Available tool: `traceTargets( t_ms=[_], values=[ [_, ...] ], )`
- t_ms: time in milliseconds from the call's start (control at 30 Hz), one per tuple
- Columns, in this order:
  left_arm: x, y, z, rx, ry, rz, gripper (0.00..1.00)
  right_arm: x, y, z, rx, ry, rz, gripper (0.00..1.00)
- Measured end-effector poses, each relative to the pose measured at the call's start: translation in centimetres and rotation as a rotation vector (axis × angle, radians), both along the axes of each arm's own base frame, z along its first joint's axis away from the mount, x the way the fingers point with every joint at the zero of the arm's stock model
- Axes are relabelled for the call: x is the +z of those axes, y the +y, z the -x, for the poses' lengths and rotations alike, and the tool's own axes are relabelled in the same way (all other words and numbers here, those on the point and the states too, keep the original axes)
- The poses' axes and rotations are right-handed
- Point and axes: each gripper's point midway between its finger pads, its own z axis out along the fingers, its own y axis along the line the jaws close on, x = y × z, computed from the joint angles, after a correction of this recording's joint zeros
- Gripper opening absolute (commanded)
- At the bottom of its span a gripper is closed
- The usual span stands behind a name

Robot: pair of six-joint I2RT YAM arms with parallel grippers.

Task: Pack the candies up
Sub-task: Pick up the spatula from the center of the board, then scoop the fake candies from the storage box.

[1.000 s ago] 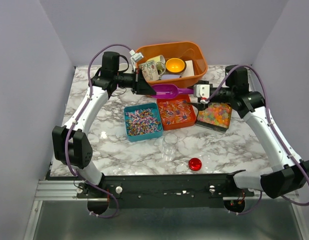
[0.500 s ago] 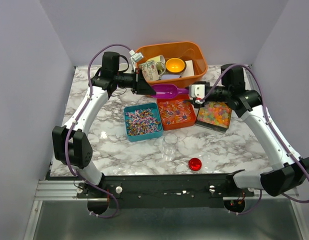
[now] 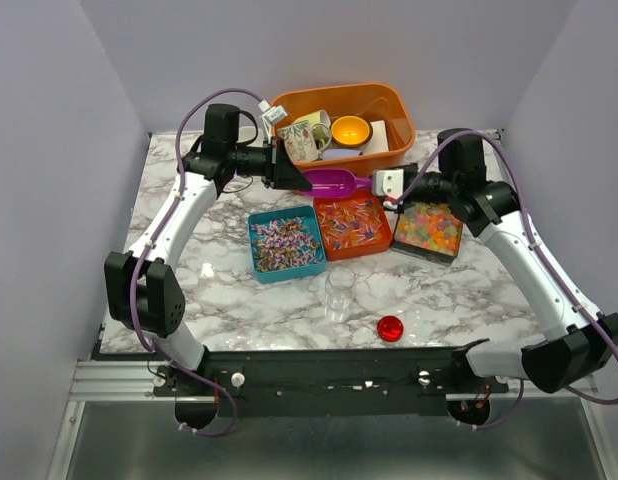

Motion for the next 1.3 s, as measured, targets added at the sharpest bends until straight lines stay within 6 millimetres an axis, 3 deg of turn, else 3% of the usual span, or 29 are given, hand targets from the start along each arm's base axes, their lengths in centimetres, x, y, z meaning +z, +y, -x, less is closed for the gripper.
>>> traceTargets(
  t_ms=[67,167,200,267,300,400,500,633,700,800,933,1033,1133,1200,1300],
  values=[
    [0.0,0.0,0.0,0.000,0.000,0.000,0.00,0.1,0.0,-0.2,-0.005,-0.009,0.002,0.38],
    [0.0,0.0,0.0,0.000,0.000,0.000,0.00,0.1,-0.1,-0.4,-0.013,-0.014,0.005,0.20],
    [0.0,0.0,0.0,0.000,0.001,0.000,0.00,0.0,-0.1,-0.4,-0.017,-0.012,0.007,0.09],
    [-0.1,0.0,-0.1,0.000,0.003,-0.001,0.19,-0.1,-0.1,-0.7,-0.024,-0.014,0.008,0.01],
    [-0.2,0.0,-0.1,0.001,0.003,-0.002,0.35,-0.3,-0.1,-0.8,-0.024,-0.010,0.012,0.01],
    [-0.6,0.0,-0.6,0.017,-0.013,-0.017,0.52,-0.7,-0.1,-1.2,-0.033,0.009,0.024,0.01],
    [-0.9,0.3,-1.3,0.050,-0.036,-0.045,0.61,-2.0,-0.4,-1.5,-0.054,0.049,0.056,0.01],
    [-1.1,1.6,-3.4,0.159,-0.080,-0.110,0.61,-3.7,-1.6,-1.4,-0.082,0.080,0.133,0.01],
    [-1.8,2.9,-4.6,0.238,-0.081,-0.157,0.61,-4.1,-2.2,-1.2,-0.089,0.084,0.172,0.01],
    [-4.0,6.5,-6.6,0.430,-0.045,-0.274,0.59,-3.9,-2.9,-1.3,-0.090,0.095,0.239,0.01],
    [-8.1,11.7,-6.2,0.643,0.072,-0.407,0.50,-1.8,-2.6,-3.6,-0.070,0.067,0.310,0.01],
    [-12.1,15.4,-4.2,0.780,0.212,-0.497,0.40,-0.7,-1.8,-5.7,-0.055,0.030,0.357,0.01],
    [-15.2,16.5,-1.8,0.836,0.325,-0.542,0.20,-1.2,-0.4,-7.8,-0.025,0.012,0.443,0.01],
    [-16.6,16.6,-0.3,0.852,0.382,-0.550,0.03,-2.2,0.5,-8.7,-0.001,-0.001,0.503,0.01],
    [-18.5,16.7,2.0,0.879,0.455,-0.547,0.00,-5.6,2.3,-9.3,0.052,0.004,0.620,0.01]
  ],
)
